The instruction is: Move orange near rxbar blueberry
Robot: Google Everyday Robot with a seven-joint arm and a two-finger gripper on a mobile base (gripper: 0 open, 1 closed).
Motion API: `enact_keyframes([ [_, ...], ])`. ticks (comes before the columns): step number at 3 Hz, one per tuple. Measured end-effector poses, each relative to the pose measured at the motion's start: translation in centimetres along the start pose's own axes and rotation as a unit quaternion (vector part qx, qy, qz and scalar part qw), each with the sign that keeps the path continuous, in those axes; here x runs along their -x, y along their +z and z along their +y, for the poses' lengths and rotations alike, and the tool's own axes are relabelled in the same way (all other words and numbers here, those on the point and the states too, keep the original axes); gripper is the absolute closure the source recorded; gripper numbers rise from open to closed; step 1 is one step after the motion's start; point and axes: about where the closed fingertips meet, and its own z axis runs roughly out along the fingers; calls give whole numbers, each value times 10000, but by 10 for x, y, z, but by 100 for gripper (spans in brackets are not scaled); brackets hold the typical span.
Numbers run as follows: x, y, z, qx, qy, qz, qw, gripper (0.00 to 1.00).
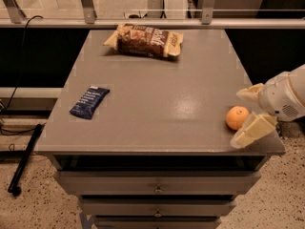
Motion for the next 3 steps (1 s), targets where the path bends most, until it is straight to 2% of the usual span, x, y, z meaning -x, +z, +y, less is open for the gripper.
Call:
enact_keyframes([
  [1, 1, 2, -3, 24, 32, -183, 9998, 41],
  [2, 12, -6, -7, 15, -4, -375, 9993, 64],
  [3, 28, -17, -13, 32, -23, -711, 9975, 86],
])
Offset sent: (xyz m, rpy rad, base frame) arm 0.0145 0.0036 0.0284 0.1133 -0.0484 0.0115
